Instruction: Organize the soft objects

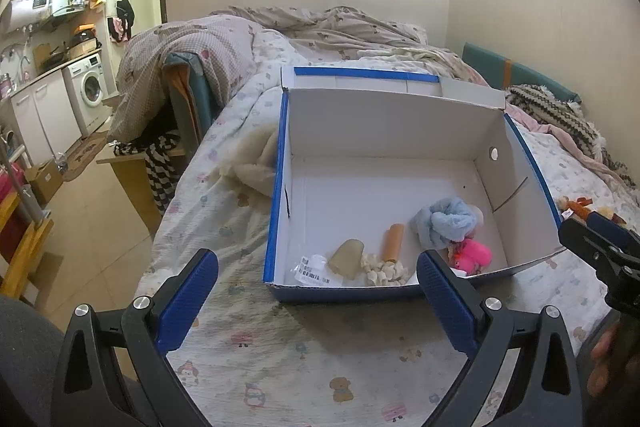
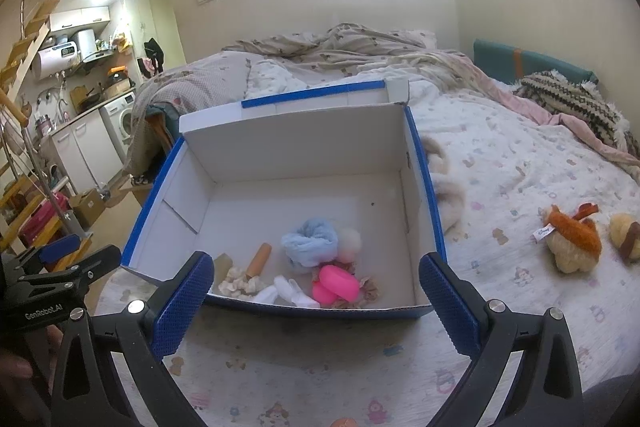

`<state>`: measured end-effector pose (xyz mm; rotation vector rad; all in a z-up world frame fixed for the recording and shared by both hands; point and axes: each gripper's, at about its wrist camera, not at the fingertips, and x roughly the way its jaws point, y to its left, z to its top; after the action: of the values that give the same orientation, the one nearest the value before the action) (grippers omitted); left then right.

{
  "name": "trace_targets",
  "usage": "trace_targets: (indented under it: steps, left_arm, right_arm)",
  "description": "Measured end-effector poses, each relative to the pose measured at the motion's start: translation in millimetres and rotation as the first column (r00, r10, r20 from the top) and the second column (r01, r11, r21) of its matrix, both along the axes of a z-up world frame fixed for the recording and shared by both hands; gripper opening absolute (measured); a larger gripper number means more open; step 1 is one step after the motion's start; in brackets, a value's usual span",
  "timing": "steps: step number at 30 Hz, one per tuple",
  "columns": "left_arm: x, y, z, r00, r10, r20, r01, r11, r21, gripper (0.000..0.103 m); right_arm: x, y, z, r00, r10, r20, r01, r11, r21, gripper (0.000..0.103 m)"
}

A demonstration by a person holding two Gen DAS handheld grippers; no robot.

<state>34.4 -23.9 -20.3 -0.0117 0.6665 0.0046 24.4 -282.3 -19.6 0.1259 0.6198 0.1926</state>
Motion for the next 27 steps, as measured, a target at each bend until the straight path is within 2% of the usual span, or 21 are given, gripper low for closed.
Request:
trace_targets:
  steps: [27]
  left_arm:
    - [-1.4, -1.0, -0.7, 1.000, -0.008, -0.004, 0.008, 1.000, 0.014, 0.099]
  right_arm:
    - [0.4, -1.3, 1.3, 1.000, -0.003, 0.005, 0.003, 1.000, 0.010, 0.103]
